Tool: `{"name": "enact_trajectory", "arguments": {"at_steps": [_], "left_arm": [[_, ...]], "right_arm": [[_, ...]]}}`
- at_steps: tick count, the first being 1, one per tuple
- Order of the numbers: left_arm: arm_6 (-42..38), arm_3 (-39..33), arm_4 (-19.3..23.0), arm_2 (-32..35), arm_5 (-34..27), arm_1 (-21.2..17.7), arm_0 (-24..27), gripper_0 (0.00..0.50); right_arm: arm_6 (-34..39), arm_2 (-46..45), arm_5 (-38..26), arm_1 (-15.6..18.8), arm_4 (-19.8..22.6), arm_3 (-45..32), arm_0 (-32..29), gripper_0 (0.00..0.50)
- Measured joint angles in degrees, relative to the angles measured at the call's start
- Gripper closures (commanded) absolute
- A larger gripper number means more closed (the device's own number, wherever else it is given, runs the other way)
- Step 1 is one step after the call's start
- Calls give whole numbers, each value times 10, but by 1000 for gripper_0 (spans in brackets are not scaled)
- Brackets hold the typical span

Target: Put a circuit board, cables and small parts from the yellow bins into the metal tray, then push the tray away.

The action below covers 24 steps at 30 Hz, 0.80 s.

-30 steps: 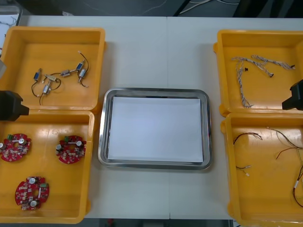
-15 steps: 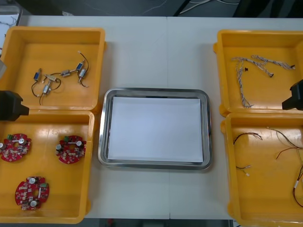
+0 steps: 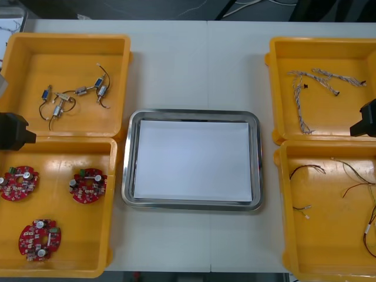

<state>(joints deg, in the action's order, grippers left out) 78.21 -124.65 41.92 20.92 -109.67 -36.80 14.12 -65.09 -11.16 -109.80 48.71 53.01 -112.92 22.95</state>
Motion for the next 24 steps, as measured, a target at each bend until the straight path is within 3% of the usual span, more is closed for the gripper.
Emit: {"name": "enact_trajectory", "arguments": {"at_steps": [24], "left_arm": [[0, 0, 0, 0, 0, 0, 0, 0]], "right_arm": [[0, 0, 0, 0, 0, 0, 0, 0]]}}
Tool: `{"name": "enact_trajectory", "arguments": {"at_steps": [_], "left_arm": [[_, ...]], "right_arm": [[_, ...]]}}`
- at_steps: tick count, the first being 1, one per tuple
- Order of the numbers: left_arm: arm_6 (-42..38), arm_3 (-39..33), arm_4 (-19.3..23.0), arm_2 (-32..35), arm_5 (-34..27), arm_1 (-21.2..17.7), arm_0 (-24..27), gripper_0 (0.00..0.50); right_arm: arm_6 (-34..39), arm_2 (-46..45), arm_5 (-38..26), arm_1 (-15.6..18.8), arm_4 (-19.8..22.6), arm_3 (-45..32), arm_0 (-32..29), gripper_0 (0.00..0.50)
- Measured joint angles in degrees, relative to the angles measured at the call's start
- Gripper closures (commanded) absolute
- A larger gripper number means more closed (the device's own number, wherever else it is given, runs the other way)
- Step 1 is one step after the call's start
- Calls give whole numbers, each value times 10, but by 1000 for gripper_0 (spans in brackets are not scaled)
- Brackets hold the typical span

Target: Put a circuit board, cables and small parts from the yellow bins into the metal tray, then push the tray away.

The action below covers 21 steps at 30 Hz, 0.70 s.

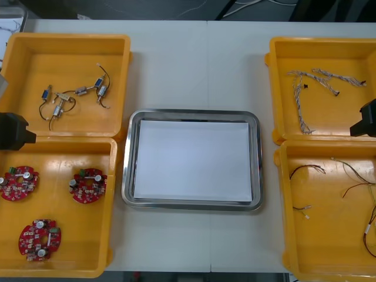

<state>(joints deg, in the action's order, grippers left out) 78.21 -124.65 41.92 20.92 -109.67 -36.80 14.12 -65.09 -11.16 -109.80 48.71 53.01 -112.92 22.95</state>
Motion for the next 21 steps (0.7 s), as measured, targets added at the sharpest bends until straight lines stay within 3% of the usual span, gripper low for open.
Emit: {"name": "enact_trajectory", "arguments": {"at_steps": [21], "left_arm": [[0, 0, 0, 0, 0, 0, 0, 0]], "right_arm": [[0, 0, 0, 0, 0, 0, 0, 0]]}}
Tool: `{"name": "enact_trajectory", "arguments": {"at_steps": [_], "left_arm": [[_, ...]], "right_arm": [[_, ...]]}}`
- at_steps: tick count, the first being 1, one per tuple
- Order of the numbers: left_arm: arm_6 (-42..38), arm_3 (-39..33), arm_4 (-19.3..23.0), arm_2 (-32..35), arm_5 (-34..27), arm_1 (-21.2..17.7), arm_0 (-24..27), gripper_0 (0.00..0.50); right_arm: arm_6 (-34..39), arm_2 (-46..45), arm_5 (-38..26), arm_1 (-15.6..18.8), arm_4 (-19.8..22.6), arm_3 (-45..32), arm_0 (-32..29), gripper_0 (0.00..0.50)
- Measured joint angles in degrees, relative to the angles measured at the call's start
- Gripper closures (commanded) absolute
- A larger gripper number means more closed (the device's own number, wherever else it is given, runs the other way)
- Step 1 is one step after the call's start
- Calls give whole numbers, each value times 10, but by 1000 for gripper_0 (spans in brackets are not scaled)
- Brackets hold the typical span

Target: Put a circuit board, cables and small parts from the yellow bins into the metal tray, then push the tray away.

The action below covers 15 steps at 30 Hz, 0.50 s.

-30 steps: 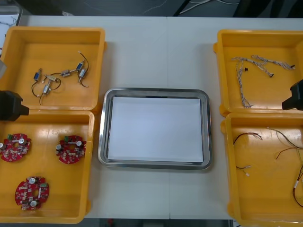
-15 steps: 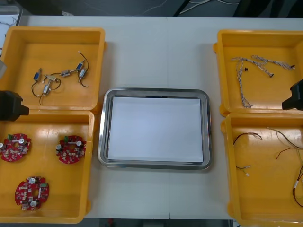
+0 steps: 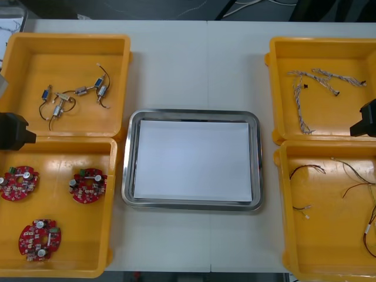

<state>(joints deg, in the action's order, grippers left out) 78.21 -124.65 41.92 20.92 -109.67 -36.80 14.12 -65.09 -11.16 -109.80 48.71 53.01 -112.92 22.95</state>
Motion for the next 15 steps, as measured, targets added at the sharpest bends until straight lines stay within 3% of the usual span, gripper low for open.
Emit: {"name": "enact_trajectory", "arguments": {"at_steps": [15], "left_arm": [[0, 0, 0, 0, 0, 1, -1, 0]], "right_arm": [[0, 0, 0, 0, 0, 0, 0, 0]]}}
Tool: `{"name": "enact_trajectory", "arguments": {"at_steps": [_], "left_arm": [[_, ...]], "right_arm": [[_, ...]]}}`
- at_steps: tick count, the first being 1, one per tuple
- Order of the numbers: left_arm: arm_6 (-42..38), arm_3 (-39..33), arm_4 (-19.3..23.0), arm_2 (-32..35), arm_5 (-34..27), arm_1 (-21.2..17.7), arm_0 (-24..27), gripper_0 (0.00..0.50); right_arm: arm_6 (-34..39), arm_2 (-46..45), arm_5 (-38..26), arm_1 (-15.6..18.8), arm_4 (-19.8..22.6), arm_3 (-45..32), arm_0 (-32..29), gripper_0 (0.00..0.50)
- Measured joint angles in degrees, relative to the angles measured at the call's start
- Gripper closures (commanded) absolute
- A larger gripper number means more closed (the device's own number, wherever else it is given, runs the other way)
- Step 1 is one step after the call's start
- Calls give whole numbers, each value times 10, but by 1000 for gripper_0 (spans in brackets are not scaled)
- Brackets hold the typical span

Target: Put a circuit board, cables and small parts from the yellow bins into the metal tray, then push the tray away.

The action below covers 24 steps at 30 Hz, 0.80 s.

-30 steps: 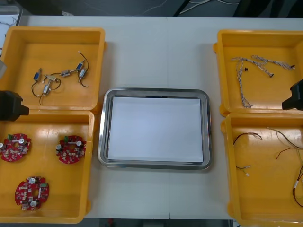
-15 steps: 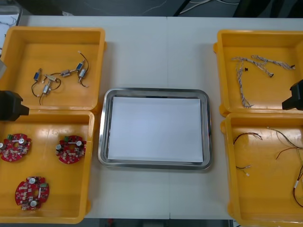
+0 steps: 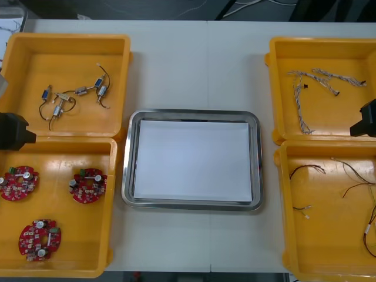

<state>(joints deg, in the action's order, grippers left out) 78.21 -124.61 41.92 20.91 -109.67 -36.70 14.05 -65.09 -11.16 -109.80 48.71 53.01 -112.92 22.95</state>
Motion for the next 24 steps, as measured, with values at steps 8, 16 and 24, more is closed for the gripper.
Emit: {"name": "enact_trajectory", "arguments": {"at_steps": [8, 16, 24], "left_arm": [[0, 1, 0, 0, 0, 0, -1, 0], [0, 2, 20, 1, 0, 0, -9, 0], [0, -38, 44, 10, 0, -10, -102, 0]], "right_arm": [[0, 0, 0, -1, 1, 0, -6, 0], [0, -21, 0, -1, 3, -5, -33, 0], [26, -69, 0, -1, 3, -7, -70, 0]]}}
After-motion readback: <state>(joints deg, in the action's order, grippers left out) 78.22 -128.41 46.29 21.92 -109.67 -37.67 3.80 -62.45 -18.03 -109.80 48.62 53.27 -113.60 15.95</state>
